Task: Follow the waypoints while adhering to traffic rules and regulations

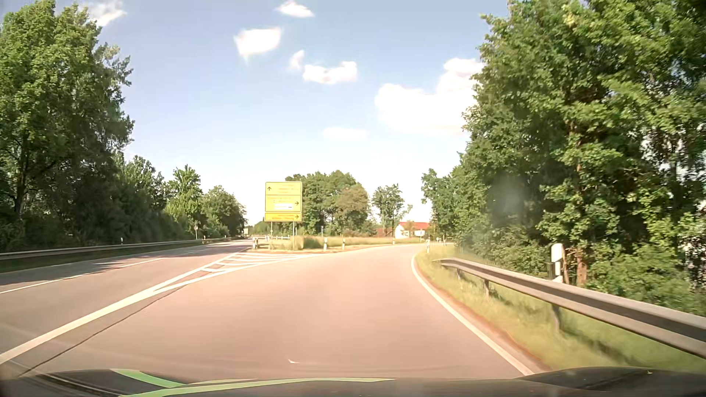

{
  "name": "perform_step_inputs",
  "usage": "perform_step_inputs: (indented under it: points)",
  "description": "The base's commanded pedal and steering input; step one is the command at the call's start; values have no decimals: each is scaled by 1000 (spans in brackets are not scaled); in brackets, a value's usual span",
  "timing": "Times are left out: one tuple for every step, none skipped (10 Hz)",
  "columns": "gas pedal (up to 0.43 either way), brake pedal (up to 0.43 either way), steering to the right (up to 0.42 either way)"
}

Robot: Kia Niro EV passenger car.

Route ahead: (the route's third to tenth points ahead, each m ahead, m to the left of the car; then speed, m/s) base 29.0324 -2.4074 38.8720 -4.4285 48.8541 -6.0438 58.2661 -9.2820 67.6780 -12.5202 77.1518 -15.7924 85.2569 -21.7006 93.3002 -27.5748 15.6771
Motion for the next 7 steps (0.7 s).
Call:
perform_step_inputs:
  points:
    - [0,0,18]
    - [0,0,18]
    - [0,0,19]
    - [0,0,21]
    - [0,0,23]
    - [0,0,24]
    - [0,0,24]
